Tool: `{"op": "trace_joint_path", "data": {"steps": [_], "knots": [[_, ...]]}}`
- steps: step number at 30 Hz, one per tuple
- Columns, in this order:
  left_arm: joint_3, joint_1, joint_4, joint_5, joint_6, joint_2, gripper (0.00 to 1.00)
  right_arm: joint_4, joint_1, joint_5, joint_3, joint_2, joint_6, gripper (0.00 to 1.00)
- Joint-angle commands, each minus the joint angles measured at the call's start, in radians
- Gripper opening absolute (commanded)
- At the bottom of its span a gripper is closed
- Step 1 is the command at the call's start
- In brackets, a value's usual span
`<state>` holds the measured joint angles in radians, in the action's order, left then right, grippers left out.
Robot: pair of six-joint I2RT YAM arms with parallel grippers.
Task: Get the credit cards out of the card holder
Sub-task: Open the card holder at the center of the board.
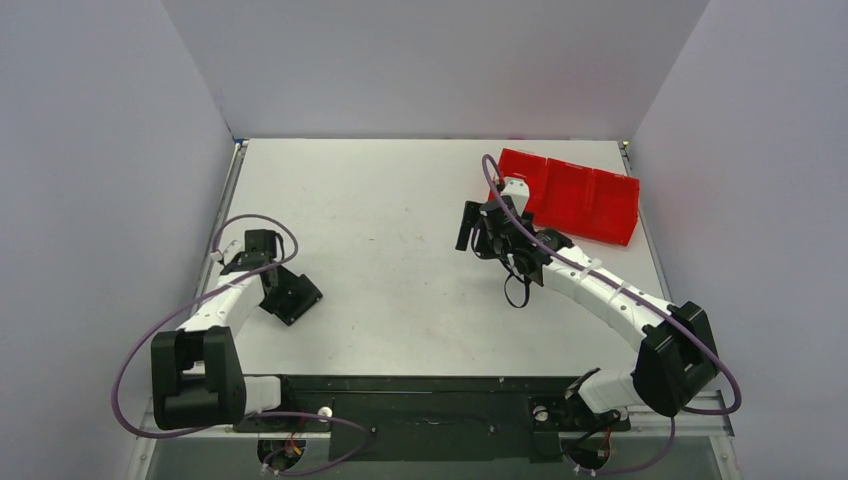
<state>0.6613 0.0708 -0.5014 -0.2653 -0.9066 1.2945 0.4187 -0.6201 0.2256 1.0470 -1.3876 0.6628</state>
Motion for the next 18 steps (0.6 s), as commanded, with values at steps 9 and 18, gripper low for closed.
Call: {"op": "trace_joint_path", "data": {"steps": [9,18], "knots": [[0.084,-0.104,-0.040,-0.080,-0.028,0.021,0.46,-0.054,0.019,-0.009,-0.011,0.017,0.006,0.93],[0.103,-0.150,-0.058,-0.138,-0.047,0.036,0.46,-0.054,0.023,-0.008,-0.024,0.027,0.005,0.92]]}}
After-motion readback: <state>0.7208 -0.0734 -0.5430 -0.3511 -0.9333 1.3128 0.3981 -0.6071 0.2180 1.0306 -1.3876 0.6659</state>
